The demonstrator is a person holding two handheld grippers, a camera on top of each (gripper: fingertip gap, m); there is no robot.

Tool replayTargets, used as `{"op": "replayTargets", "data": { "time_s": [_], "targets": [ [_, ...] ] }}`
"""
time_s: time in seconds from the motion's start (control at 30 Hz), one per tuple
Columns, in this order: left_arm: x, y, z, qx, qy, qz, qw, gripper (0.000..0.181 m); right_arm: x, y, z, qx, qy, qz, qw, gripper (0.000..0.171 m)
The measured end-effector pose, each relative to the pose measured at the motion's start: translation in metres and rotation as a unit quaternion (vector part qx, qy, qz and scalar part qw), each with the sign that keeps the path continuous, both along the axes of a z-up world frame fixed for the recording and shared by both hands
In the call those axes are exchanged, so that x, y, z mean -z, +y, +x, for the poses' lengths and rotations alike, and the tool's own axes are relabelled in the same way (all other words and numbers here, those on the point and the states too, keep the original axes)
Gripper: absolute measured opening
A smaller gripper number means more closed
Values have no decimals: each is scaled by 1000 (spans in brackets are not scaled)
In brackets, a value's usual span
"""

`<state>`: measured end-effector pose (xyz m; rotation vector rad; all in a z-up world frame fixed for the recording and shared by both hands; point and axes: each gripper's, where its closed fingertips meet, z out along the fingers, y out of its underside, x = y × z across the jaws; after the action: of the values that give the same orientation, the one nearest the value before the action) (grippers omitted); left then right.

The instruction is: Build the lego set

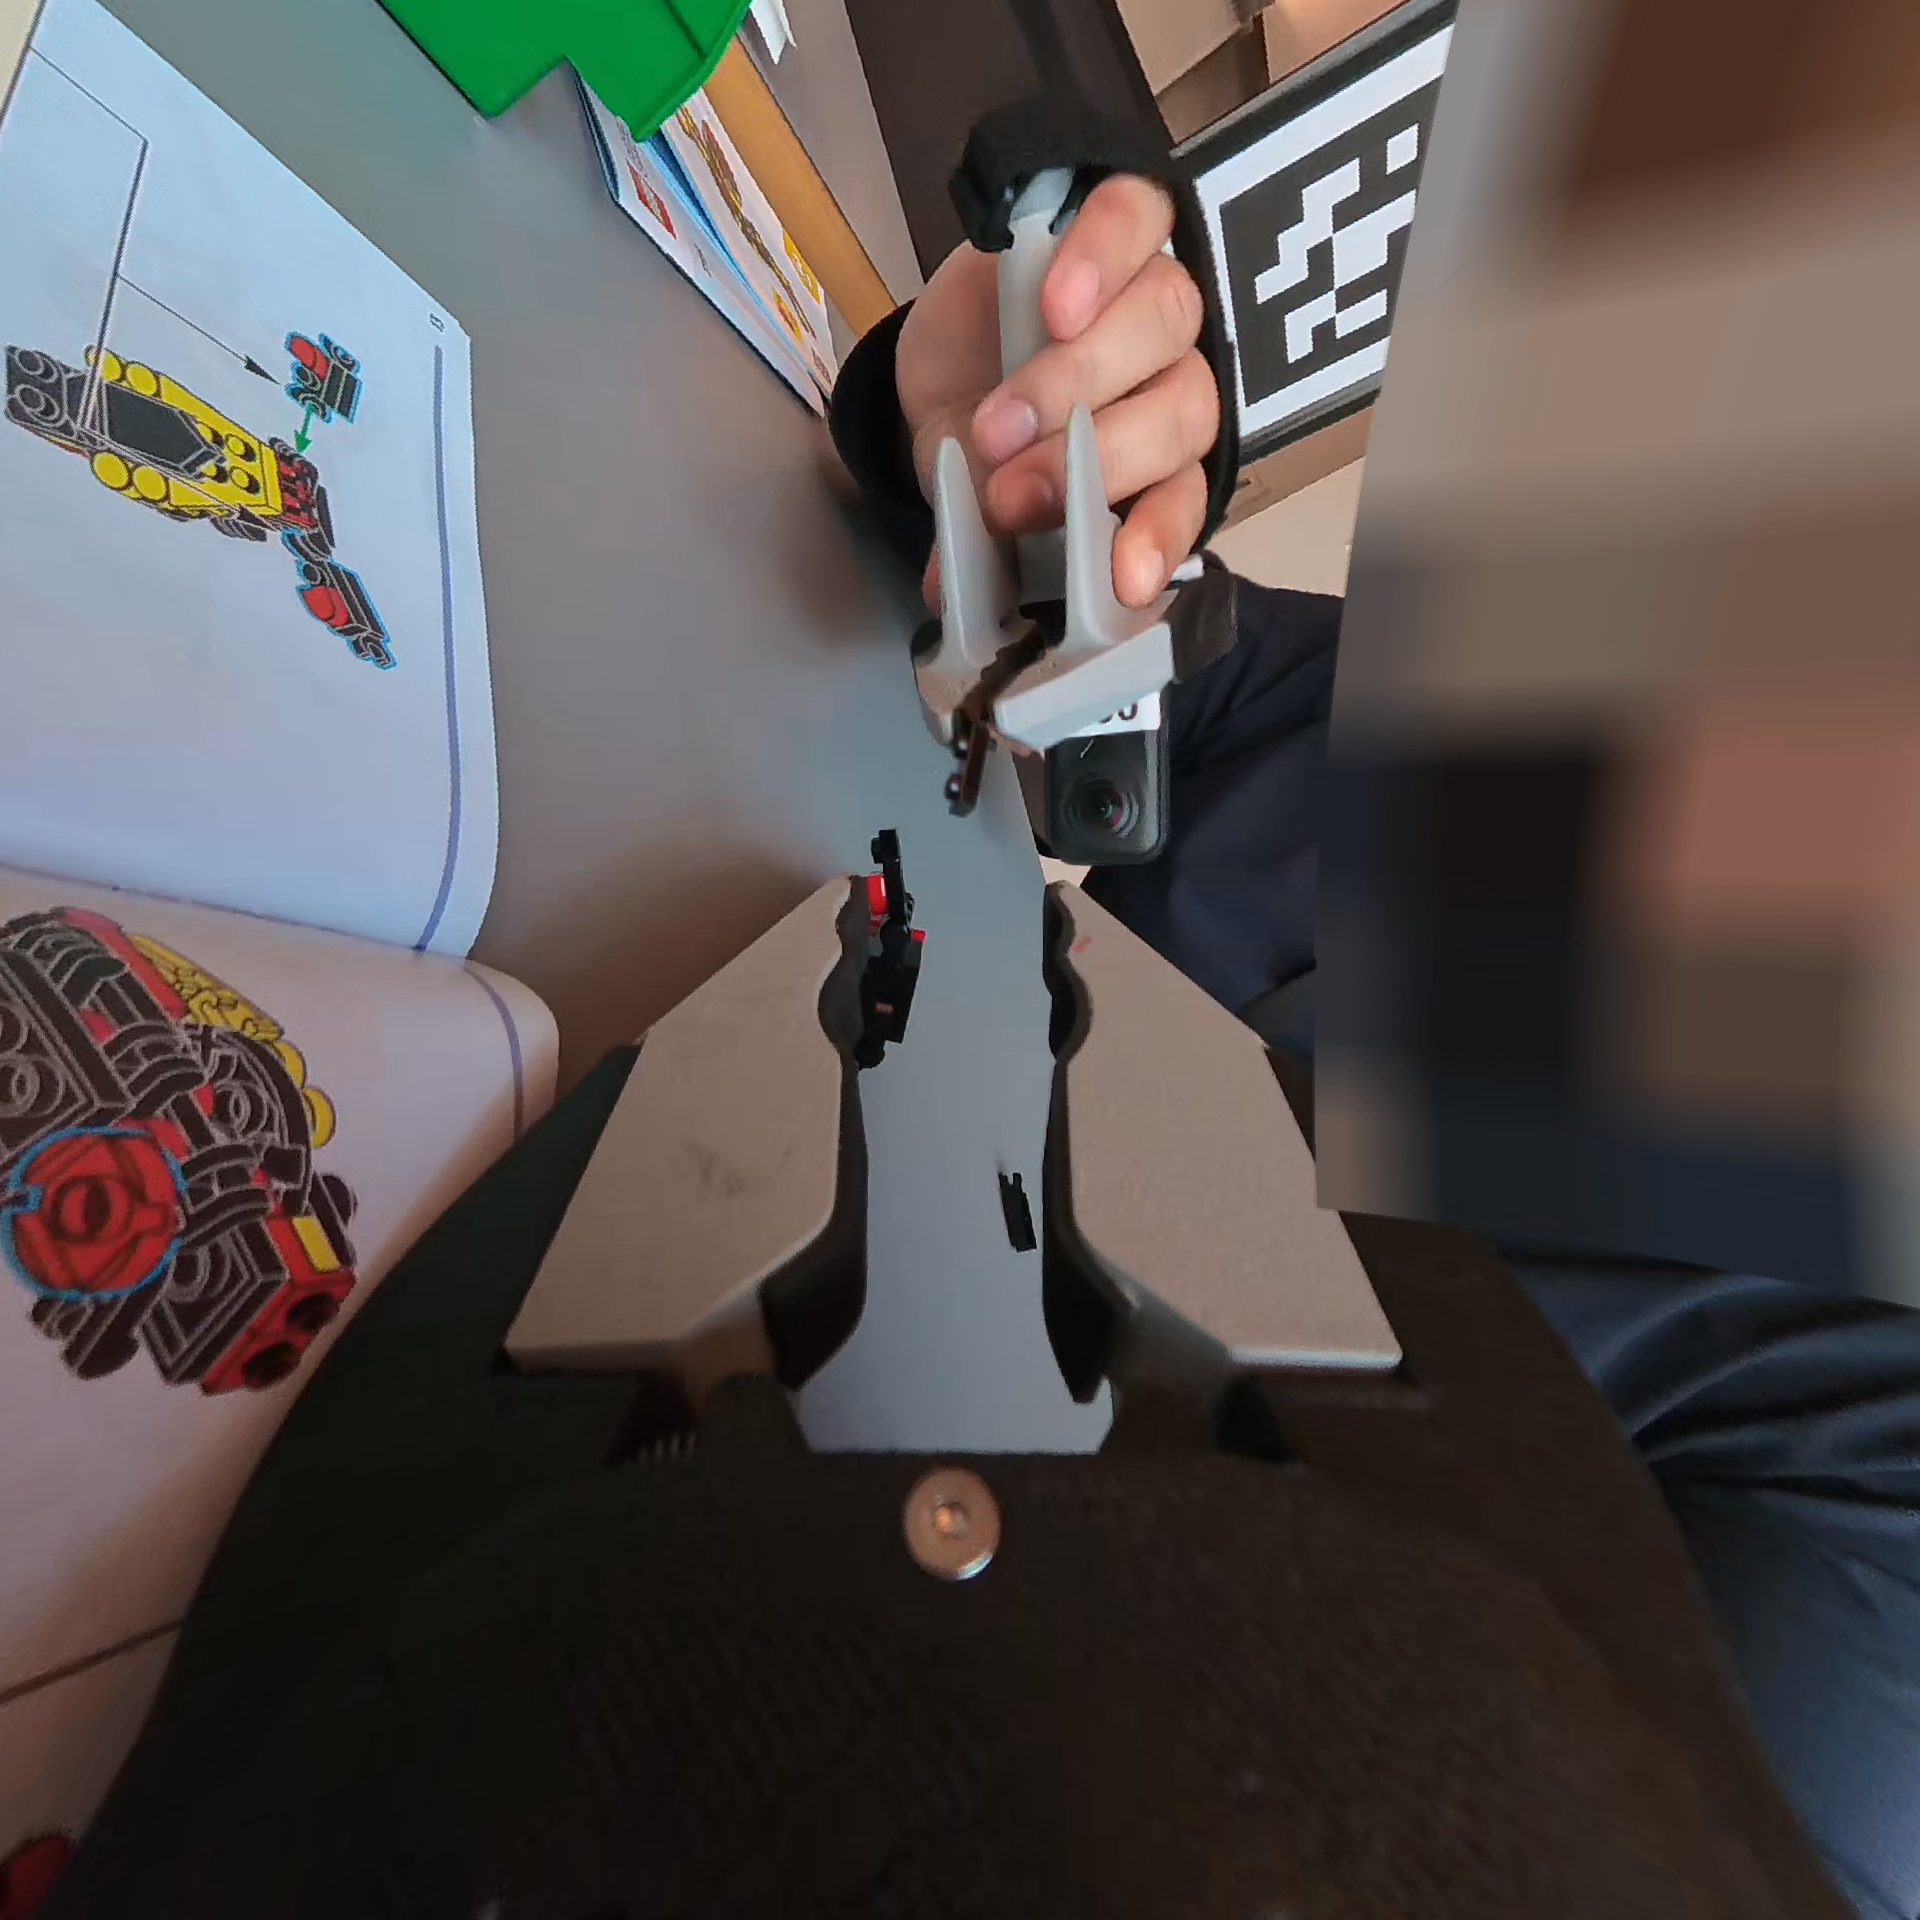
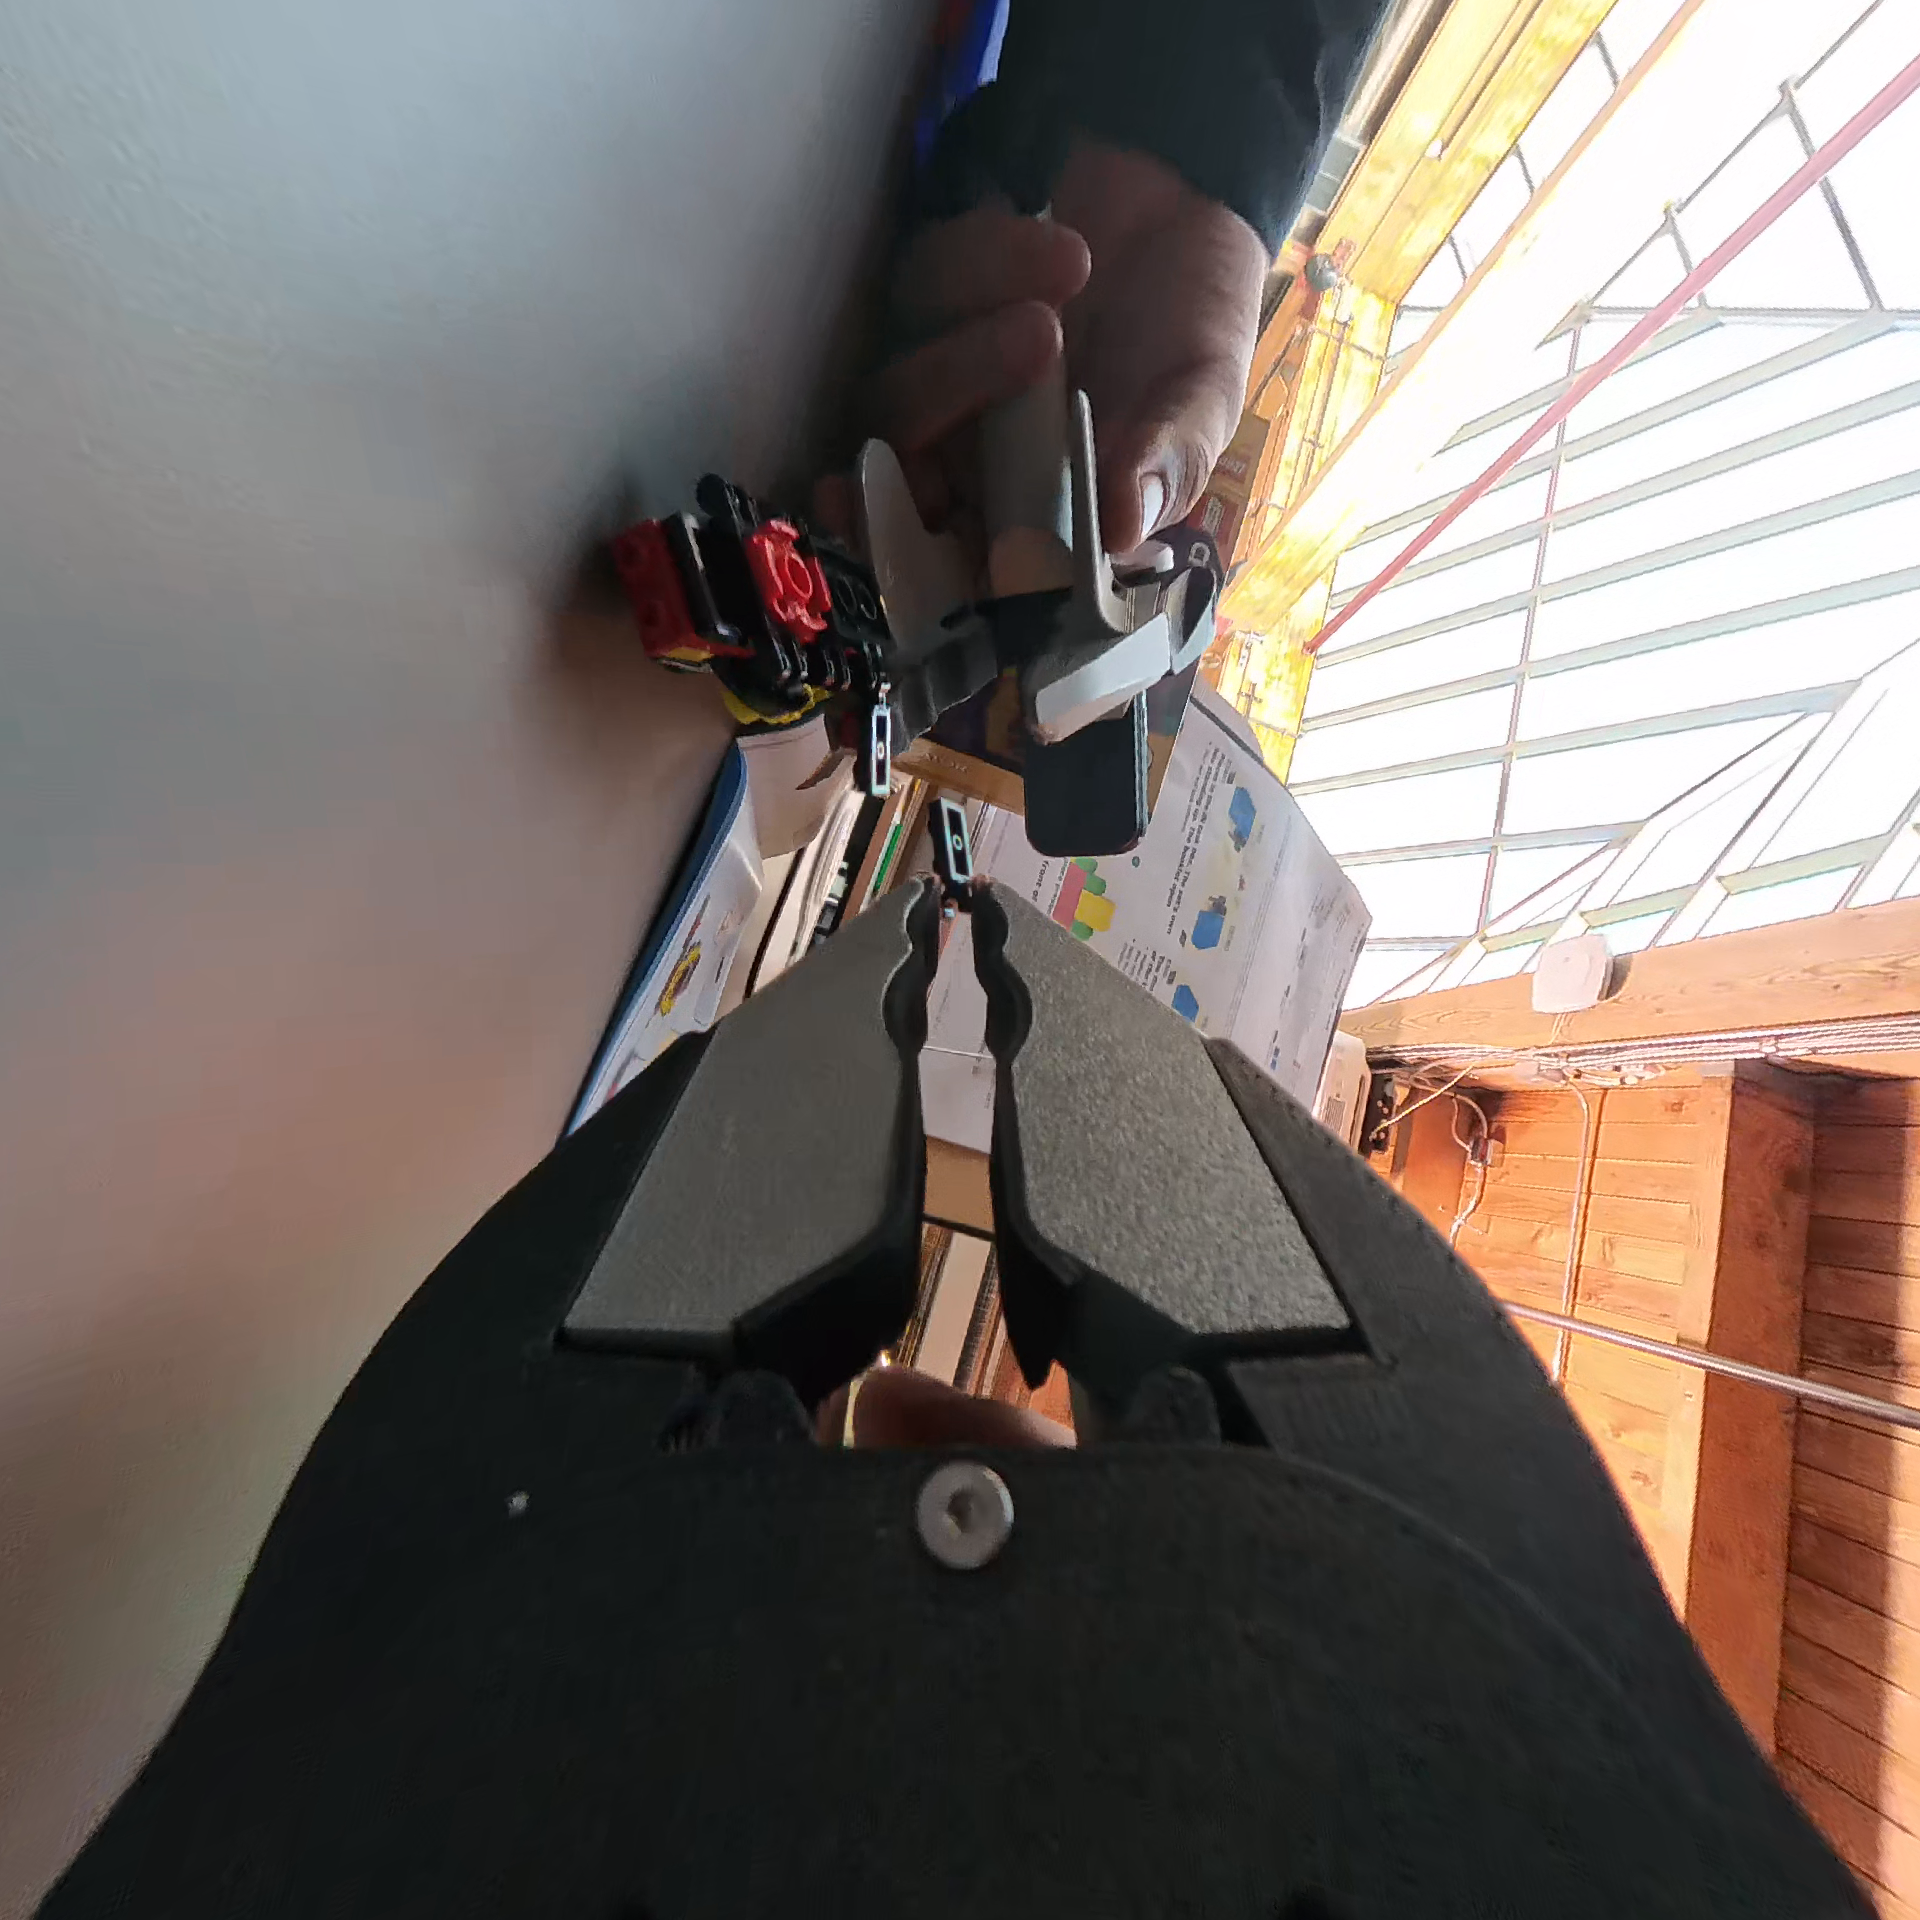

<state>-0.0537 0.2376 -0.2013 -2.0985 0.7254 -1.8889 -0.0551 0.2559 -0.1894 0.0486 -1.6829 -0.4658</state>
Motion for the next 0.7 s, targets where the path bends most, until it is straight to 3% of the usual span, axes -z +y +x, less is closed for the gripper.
{"op": "replayTargets", "data": {
  "time_s": [0.03, 0.7],
  "targets": [
    [0, 0, 0, 0, 0, 0, 1000, 31, 1, -2, -1, -4, -2, 1, 1000, 2],
    [0, -2, 0, 7, -2, -4, 1000, 25, 13, -13, -9, -38, -26, 24, 999, 1]
  ]
}}
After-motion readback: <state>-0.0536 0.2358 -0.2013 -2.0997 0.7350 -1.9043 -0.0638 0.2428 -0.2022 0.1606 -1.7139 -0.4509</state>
